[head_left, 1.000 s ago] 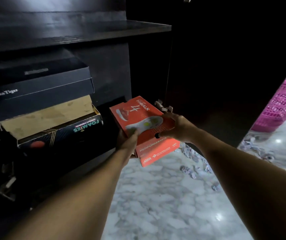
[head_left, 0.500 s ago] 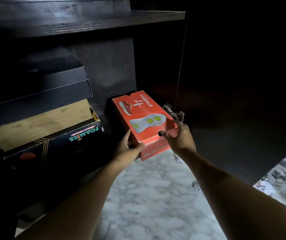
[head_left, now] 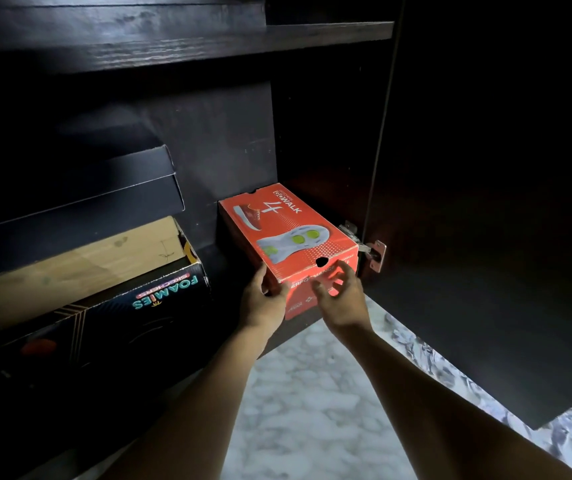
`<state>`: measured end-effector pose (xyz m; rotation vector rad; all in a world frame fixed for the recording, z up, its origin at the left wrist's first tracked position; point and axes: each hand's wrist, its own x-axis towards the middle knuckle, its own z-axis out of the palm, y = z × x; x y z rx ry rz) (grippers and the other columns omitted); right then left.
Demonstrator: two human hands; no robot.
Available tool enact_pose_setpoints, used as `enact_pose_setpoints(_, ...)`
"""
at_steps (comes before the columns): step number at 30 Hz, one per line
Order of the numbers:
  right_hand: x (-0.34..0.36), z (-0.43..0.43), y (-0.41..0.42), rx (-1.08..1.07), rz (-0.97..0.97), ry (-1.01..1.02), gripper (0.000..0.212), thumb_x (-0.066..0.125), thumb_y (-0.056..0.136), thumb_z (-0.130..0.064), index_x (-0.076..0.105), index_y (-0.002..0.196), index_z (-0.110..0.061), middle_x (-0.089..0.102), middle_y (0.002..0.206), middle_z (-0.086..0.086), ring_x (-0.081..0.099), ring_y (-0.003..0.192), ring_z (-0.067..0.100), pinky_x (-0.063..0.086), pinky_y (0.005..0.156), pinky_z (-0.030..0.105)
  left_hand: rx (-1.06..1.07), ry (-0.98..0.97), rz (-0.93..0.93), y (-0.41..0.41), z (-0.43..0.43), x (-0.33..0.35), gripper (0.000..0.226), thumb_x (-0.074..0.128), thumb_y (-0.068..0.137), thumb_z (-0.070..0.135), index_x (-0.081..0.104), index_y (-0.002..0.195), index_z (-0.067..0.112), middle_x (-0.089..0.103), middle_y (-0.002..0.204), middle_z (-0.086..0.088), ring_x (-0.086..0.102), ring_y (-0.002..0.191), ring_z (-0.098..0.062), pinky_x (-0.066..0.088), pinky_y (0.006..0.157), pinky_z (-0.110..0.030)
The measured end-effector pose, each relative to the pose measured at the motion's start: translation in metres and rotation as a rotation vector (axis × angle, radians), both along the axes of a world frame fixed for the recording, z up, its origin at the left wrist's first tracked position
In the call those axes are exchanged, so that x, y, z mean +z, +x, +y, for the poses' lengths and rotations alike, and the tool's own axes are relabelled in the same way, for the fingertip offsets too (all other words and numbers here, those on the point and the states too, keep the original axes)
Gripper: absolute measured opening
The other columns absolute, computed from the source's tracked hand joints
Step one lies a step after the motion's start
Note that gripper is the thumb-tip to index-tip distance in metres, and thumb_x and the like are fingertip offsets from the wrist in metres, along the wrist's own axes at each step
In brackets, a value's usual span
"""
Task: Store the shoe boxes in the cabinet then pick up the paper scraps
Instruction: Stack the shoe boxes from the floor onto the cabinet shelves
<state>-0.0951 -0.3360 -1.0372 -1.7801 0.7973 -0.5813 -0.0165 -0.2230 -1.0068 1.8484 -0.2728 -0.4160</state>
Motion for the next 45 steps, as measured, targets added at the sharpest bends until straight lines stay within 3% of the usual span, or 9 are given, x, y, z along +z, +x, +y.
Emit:
enact_pose_setpoints(4,-0.010,-0.001,0.012,0.047,-0.019,0.098,0.106,0.063,0.062,-0.072,0.021,0.151,-0.033,0.047,0.138,0.003,0.054,0.125,0.023,0.050,0.098,0.053,0.020,0.031,-0.065,0.001,-0.001,0.000,0.059,0.066,0.092,0.021,0.040,0.146,0.019,0.054,0.136,-0.005,0.053,0.126,-0.021,0.039,0.088,-0.019)
enact_pose_setpoints(11,0.010,-0.010,-0.011,0.057,0.159,-0.096,0.071,0.062,0.090,-0.052,0.034,0.150,-0.025,0.050,0.139,0.005,0.054,0.122,0.026,0.049,0.099,0.046,0.054,0.002,-0.016,-0.004,-0.005,0.002,0.063,0.067,0.091,0.018,0.037,0.148,0.019,0.055,0.137,-0.007,0.055,0.124,-0.021,0.040,0.087,-0.019)
enact_pose_setpoints(14,0.023,-0.014,-0.029,0.060,0.241,-0.204,0.068,0.057,0.092,-0.054,0.036,0.150,-0.025,0.053,0.127,0.003,0.056,0.120,0.025,0.049,0.097,0.043,0.059,-0.025,0.047,-0.013,-0.008,0.006,0.064,0.066,0.091,0.019,0.036,0.148,0.020,0.055,0.139,-0.005,0.056,0.124,-0.021,0.043,0.092,-0.024)
enact_pose_setpoints(21,0.081,-0.006,-0.103,0.060,0.442,-0.476,0.054,0.049,0.096,-0.055,0.041,0.144,-0.033,0.053,0.138,-0.001,0.055,0.122,0.022,0.048,0.097,0.038,0.027,0.006,0.066,-0.060,-0.006,0.030,0.044,0.066,0.087,0.017,0.057,0.129,0.014,0.063,0.127,-0.004,0.060,0.115,-0.024,0.046,0.096,-0.031)
enact_pose_setpoints(24,0.105,-0.001,-0.146,0.020,0.529,-0.543,0.056,0.047,0.097,-0.055,0.038,0.147,-0.032,0.045,0.148,-0.002,0.046,0.133,0.021,0.041,0.101,0.035,-0.091,0.075,0.117,-0.094,-0.005,0.045,0.014,0.065,0.089,0.025,0.060,0.100,0.018,0.064,0.110,-0.004,0.060,0.100,-0.024,0.049,0.090,-0.035)
enact_pose_setpoints(27,0.122,0.004,-0.197,-0.092,0.561,-0.536,0.054,0.046,0.096,-0.054,0.041,0.145,-0.032,0.044,0.149,-0.002,0.047,0.132,0.020,0.040,0.101,0.035,-0.289,0.125,0.180,-0.136,-0.014,0.057,0.018,0.060,0.090,0.033,0.057,0.079,0.020,0.065,0.098,-0.003,0.062,0.089,-0.024,0.052,0.079,-0.033)
enact_pose_setpoints(35,0.150,0.041,-0.371,-0.407,0.712,-0.497,0.054,0.046,0.097,-0.053,0.043,0.144,-0.027,0.049,0.147,0.004,0.054,0.126,0.027,0.046,0.101,0.044,-0.681,0.026,0.078,-0.294,-0.050,0.079,0.017,0.063,0.088,0.028,0.069,0.100,0.017,0.069,0.089,-0.004,0.065,0.077,-0.019,0.042,0.055,-0.021)
enact_pose_setpoints(41,0.143,0.109,-0.496,-0.759,0.602,-0.322,0.046,0.052,0.096,-0.047,0.054,0.134,-0.020,0.059,0.135,0.007,0.054,0.125,0.025,0.044,0.102,0.040,-1.095,0.096,-0.135,-0.401,-0.054,0.103,0.015,0.063,0.085,0.034,0.066,0.090,0.020,0.064,0.097,0.001,0.061,0.089,-0.020,0.044,0.075,-0.026)
enact_pose_setpoints(45,0.115,0.156,-0.567,-0.912,0.568,-0.227,0.047,0.052,0.097,-0.047,0.054,0.133,-0.019,0.059,0.132,0.006,0.057,0.120,0.022,0.046,0.100,0.042,-1.139,0.072,-0.115,-0.478,-0.046,0.101,0.015,0.062,0.087,0.037,0.066,0.093,0.023,0.068,0.099,0.000,0.064,0.094,-0.023,0.048,0.080,-0.028)
